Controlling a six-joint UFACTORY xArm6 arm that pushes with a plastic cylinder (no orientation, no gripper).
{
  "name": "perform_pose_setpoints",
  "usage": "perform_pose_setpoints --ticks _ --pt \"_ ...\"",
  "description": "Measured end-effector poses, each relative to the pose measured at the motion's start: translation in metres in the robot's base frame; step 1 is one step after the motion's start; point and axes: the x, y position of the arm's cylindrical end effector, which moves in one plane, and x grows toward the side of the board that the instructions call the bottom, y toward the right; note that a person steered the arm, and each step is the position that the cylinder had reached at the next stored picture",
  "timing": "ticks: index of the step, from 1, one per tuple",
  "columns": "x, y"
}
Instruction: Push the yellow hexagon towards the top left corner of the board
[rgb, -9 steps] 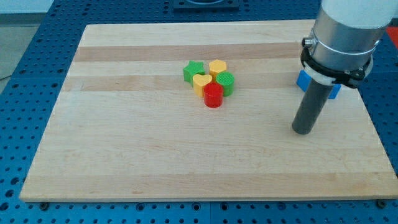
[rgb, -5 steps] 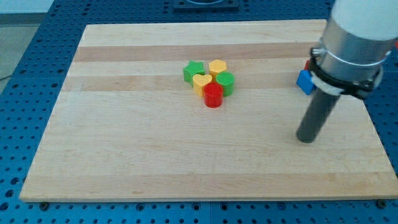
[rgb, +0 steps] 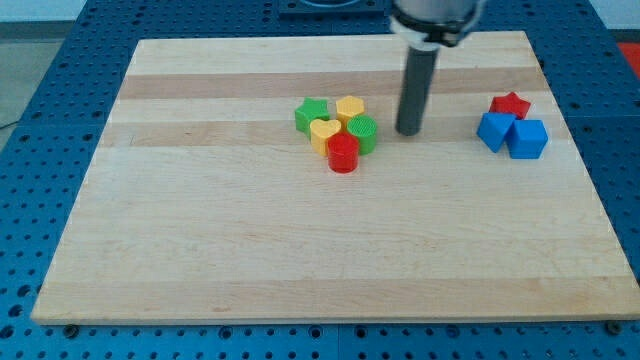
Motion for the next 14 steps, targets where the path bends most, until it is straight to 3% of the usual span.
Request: perform_pose_setpoints --ticks 1,3,6,8,9,10,11,12,13,14 --pt "0.000 -0.056" --pt "-0.041 -0.146" --pt "-0.038 -0.008" --pt "-0.024 0.024" --pt "-0.052 0.054" --pt "-0.087 0.014" --pt "-0.094 -0.073" --pt "-0.098 -0.078" --pt "-0.096 -0.017" --pt "-0.072 -0.021"
